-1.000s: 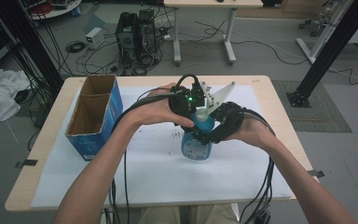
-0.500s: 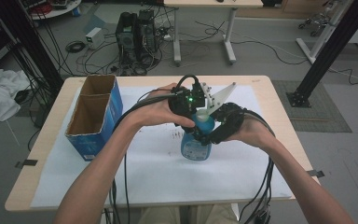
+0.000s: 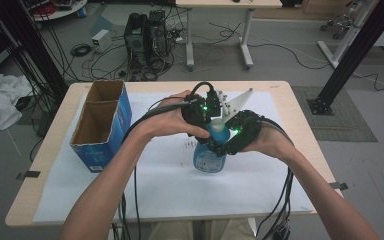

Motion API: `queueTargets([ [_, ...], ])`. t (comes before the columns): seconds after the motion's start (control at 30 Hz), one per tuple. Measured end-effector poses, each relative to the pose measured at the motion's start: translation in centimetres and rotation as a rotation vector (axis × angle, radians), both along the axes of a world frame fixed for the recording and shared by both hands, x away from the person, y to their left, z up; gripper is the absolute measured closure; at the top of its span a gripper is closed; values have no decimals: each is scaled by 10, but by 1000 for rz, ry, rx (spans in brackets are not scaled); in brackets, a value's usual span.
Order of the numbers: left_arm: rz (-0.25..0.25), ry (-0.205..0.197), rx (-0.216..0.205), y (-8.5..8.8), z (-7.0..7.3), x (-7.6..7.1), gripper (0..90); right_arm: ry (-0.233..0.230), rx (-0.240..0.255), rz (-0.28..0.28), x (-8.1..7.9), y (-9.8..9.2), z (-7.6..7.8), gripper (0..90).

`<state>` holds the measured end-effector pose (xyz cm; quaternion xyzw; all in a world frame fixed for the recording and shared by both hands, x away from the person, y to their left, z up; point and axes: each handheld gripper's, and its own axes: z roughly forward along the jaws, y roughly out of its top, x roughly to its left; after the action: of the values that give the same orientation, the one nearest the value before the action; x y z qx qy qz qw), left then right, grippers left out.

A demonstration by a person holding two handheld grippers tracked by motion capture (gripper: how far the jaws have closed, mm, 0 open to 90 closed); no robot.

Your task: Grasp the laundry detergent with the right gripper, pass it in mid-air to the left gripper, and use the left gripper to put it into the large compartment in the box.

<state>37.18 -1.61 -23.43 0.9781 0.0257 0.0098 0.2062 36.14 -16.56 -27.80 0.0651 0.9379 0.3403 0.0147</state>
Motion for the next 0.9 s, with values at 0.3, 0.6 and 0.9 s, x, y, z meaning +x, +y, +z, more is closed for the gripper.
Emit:
queueTargets([
  [0.3,3,5,5,-1,-4,0,365,11,1,6,2,-1,-2,326],
  [0.6,4,1,6,-1,-4,1,365,27,-15,-3,4,-1,-7,291],
  [0.9,-8,6,5,1,-3,-1,365,41,-18,-8,4,-1,-7,240],
])
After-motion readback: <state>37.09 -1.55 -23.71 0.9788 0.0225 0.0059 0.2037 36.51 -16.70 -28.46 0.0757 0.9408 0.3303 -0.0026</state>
